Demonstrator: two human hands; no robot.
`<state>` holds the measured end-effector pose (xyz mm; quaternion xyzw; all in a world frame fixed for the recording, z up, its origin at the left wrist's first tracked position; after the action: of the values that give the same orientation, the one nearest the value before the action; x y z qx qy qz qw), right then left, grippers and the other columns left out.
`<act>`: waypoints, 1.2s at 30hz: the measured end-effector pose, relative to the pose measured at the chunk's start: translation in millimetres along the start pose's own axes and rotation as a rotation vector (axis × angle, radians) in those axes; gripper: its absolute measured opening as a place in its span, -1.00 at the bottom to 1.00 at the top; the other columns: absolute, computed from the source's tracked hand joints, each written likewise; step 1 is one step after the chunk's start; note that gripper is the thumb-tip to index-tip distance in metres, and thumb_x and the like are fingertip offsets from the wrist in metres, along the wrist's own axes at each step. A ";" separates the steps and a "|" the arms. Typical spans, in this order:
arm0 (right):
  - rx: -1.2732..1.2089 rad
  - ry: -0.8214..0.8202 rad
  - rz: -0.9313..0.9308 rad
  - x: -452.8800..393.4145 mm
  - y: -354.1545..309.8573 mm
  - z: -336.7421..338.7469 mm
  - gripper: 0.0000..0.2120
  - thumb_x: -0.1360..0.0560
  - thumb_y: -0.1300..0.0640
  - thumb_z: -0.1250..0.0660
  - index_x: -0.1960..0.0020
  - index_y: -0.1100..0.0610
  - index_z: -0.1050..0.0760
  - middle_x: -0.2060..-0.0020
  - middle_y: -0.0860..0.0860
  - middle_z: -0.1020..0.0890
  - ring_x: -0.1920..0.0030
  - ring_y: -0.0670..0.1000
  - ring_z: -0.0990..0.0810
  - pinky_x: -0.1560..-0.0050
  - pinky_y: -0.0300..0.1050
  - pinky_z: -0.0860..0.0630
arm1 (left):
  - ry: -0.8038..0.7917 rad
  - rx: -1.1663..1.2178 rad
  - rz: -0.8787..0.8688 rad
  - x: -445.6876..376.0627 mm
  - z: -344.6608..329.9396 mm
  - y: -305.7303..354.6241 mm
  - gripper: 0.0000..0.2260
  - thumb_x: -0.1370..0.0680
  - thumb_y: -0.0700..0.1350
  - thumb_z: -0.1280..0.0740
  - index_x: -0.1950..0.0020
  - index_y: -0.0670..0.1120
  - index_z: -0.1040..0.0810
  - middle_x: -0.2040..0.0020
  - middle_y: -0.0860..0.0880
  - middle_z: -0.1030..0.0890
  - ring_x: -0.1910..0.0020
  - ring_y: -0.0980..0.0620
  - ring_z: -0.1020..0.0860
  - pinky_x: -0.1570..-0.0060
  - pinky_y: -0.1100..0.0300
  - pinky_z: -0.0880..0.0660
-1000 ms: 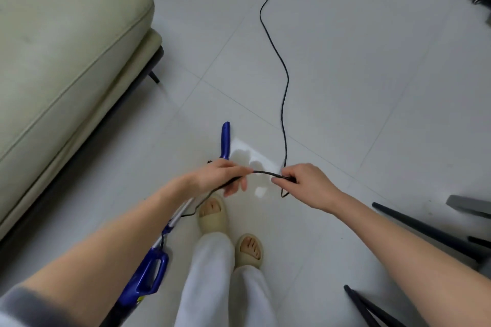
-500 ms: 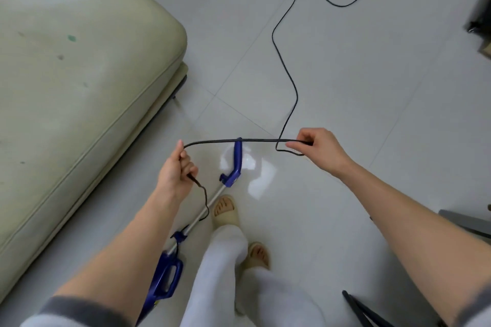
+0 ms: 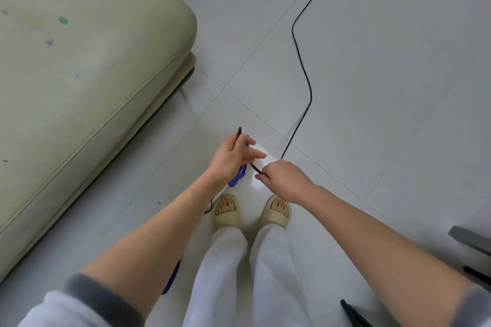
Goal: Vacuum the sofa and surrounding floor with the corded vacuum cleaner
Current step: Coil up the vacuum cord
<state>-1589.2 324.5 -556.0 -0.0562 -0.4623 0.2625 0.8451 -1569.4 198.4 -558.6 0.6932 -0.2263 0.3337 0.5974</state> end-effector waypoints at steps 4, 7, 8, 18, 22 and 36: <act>0.041 -0.010 0.127 22.8 9.7 7.3 -0.57 -0.63 -0.06 -0.14 0.37 0.07 -0.26 0.44 -0.04 -0.39 0.32 0.04 -0.39 0.32 -0.10 -0.21 | -0.279 -0.780 -0.124 5.6 -5.9 -19.0 -0.80 -0.69 -0.05 -0.03 -0.02 -0.08 -0.39 0.15 0.02 -0.70 0.07 -0.01 -0.60 0.10 0.21 -0.44; 0.063 0.011 0.183 33.8 21.7 17.7 -0.56 -0.61 -0.08 -0.18 0.39 0.03 -0.21 0.48 -0.06 -0.35 0.41 -0.04 -0.33 0.41 -0.17 -0.16 | -0.367 -0.916 -0.149 11.4 -14.5 -29.5 -0.77 -0.69 -0.05 -0.04 0.01 -0.08 -0.44 0.23 0.02 -0.64 0.19 0.02 -0.55 0.11 0.15 -0.46; 0.074 0.012 0.186 36.8 24.4 20.7 -0.57 -0.62 -0.08 -0.17 0.38 0.02 -0.20 0.48 -0.07 -0.34 0.42 -0.07 -0.31 0.41 -0.18 -0.15 | -0.293 -0.733 -0.105 12.3 -15.0 -27.9 -0.74 -0.68 -0.05 -0.05 0.07 -0.09 -0.46 0.31 0.01 -0.57 0.30 0.02 -0.50 0.21 0.16 -0.45; -0.183 0.026 0.299 39.5 31.2 22.1 -0.77 -0.62 0.10 -0.20 0.17 0.14 -0.49 0.40 -0.07 -0.45 0.36 -0.08 -0.39 0.28 -0.18 -0.27 | -0.056 -0.359 -0.218 3.0 -46.8 -21.7 -0.70 -0.69 -0.07 -0.08 0.09 -0.09 -0.54 0.25 -0.02 -0.67 0.19 0.06 -0.62 0.02 0.12 -0.52; -0.281 0.120 0.226 33.2 49.3 32.6 -0.69 -0.59 -0.02 -0.25 0.22 0.15 -0.50 0.42 0.01 -0.51 0.37 0.00 -0.43 0.27 -0.08 -0.36 | 0.019 -0.619 -0.247 -12.6 -44.9 -28.8 -0.71 -0.67 -0.07 -0.10 0.24 0.02 -0.38 0.41 0.02 -0.44 0.42 0.08 -0.40 0.31 0.10 -0.33; 0.135 0.240 0.306 18.5 61.5 40.4 -0.65 -0.65 -0.04 -0.08 0.26 0.07 -0.34 0.44 -0.08 -0.26 0.25 0.04 -0.35 0.15 -0.09 -0.29 | -0.070 -0.190 0.269 -24.6 -5.9 -42.3 -0.69 -0.69 -0.16 -0.04 0.07 -0.21 -0.53 0.07 -0.22 -0.69 0.04 -0.04 -0.67 -0.16 0.12 -0.54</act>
<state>-1638.0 380.3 -540.0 -0.1000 -0.3256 0.4097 0.8463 -1557.1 209.9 -604.9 0.6081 -0.3682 0.3637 0.6020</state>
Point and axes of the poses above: each hand's wrist, its own x-axis away from the middle knuckle, its own z-axis out of the back of the hand, y = z × x, the point moved 5 cm from there along -x, towards the middle knuckle
